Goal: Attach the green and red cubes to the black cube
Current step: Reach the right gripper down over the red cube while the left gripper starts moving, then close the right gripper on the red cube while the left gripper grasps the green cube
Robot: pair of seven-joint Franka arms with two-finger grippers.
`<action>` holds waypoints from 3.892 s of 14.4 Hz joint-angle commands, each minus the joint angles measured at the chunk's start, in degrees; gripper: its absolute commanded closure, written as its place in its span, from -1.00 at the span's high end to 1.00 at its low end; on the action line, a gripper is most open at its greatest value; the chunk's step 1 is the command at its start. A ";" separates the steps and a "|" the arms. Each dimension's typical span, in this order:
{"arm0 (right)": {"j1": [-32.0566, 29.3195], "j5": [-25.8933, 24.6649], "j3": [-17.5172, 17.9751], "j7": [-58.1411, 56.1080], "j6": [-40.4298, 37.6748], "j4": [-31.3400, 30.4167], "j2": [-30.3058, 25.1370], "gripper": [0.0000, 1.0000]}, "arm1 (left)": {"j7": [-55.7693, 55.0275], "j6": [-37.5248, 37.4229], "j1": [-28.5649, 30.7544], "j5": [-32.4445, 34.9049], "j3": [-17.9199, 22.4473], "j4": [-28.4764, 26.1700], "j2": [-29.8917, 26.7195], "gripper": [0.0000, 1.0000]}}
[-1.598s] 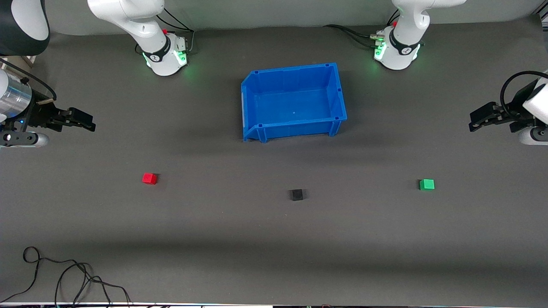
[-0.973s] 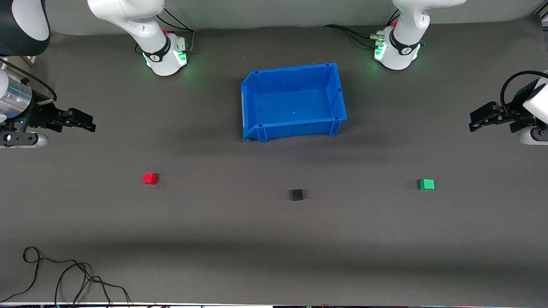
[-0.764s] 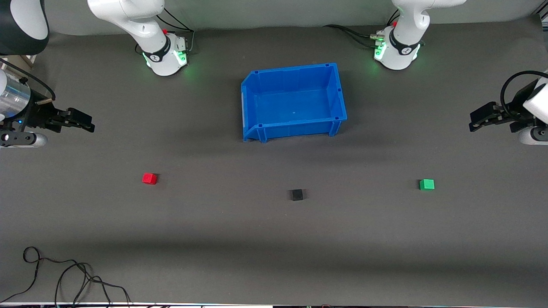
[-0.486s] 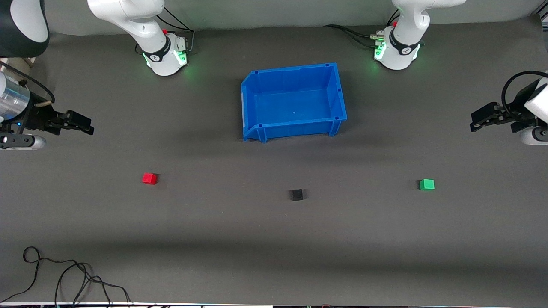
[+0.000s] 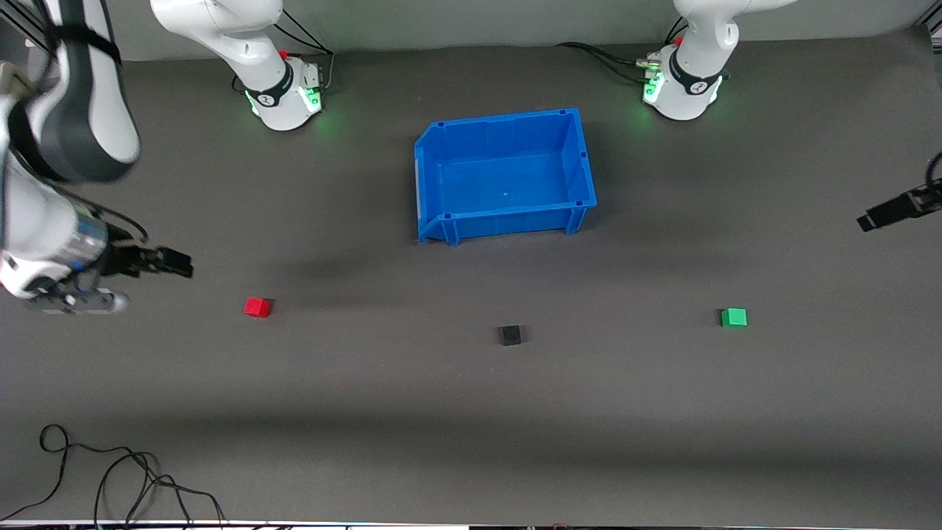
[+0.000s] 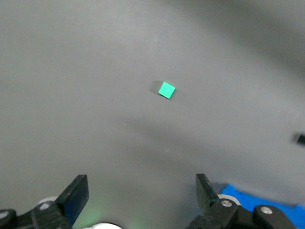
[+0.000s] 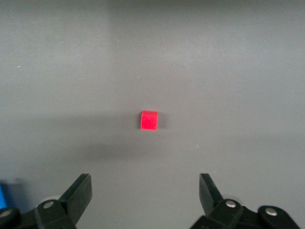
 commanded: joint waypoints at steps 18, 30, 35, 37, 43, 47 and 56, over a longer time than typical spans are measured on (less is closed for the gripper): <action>0.15 1.37 0.05 1.60 44.65 -19.20 16.34 0.99 | -42.25 23.56 8.55 -28.19 -0.51 -21.64 8.95 1.00; 1.29 6.22 0.05 1.53 44.65 -19.20 18.54 0.95 | -15.25 36.05 9.79 -39.89 -0.60 -26.05 23.19 1.00; 1.29 6.22 0.05 1.53 44.65 -19.12 18.54 0.51 | -15.16 38.87 9.43 -41.21 -0.77 -24.91 25.92 1.00; 1.20 6.22 0.05 1.53 44.65 -19.12 18.54 0.47 | -14.63 41.05 9.00 -41.82 -1.04 -24.82 26.98 1.00; 0.94 6.22 0.05 1.53 44.56 -19.20 18.54 0.45 | -13.40 42.91 8.64 -44.46 -1.21 -24.03 28.83 1.00; 0.94 6.22 0.05 1.53 44.65 -19.12 18.54 0.39 | -13.22 44.05 8.56 -45.17 -1.21 -23.85 29.62 1.00; 0.94 6.22 0.05 1.53 44.65 -19.12 18.54 0.19 | -13.22 46.42 8.12 -46.39 -2.62 -23.06 30.85 0.80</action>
